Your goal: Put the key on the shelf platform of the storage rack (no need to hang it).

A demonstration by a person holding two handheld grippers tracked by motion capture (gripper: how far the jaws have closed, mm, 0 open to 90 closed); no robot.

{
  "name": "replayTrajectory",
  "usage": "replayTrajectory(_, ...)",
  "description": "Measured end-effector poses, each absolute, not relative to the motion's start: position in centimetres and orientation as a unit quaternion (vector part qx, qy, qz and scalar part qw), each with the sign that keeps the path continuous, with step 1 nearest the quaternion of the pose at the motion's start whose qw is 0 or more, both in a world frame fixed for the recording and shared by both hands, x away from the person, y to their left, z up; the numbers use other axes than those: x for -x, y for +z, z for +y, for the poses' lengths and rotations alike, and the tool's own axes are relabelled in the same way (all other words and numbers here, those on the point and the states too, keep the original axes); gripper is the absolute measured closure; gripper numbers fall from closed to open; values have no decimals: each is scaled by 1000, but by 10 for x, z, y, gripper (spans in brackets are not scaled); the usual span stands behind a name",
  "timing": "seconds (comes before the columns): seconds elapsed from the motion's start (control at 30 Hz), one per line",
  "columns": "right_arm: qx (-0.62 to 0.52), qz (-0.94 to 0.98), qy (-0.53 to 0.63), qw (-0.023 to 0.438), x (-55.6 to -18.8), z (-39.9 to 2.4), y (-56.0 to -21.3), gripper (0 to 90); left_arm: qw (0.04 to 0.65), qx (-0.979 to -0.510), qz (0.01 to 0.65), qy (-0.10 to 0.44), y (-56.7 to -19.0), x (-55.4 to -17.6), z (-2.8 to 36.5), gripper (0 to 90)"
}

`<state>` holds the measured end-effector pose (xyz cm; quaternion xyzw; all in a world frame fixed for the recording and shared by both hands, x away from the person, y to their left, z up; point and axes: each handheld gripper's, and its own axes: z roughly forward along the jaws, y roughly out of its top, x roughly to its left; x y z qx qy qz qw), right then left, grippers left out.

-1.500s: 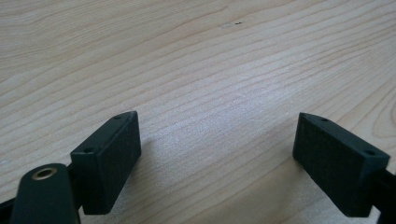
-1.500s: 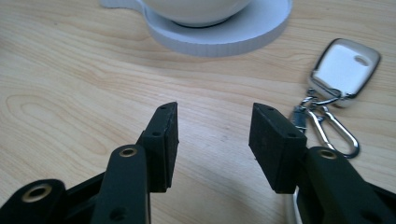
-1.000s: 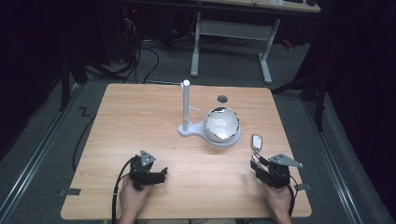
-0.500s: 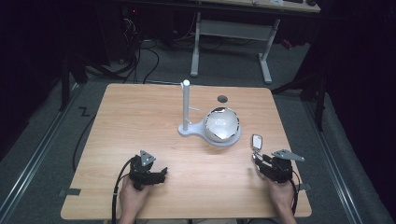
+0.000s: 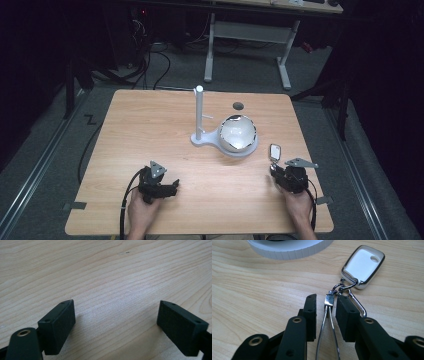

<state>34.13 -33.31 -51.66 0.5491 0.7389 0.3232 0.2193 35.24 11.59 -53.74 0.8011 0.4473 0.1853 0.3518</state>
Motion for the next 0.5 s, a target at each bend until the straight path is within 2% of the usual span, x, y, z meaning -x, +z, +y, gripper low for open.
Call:
replayTrajectory(0.33, -556, 739, 311, 220, -351, -334, -524, 741, 352, -801, 447, 185, -537, -352, 116, 155)
replayTrajectory(0.5, -550, 741, 306, 234, -351, -334, -526, 812, 352, -801, 447, 185, -537, -352, 116, 155)
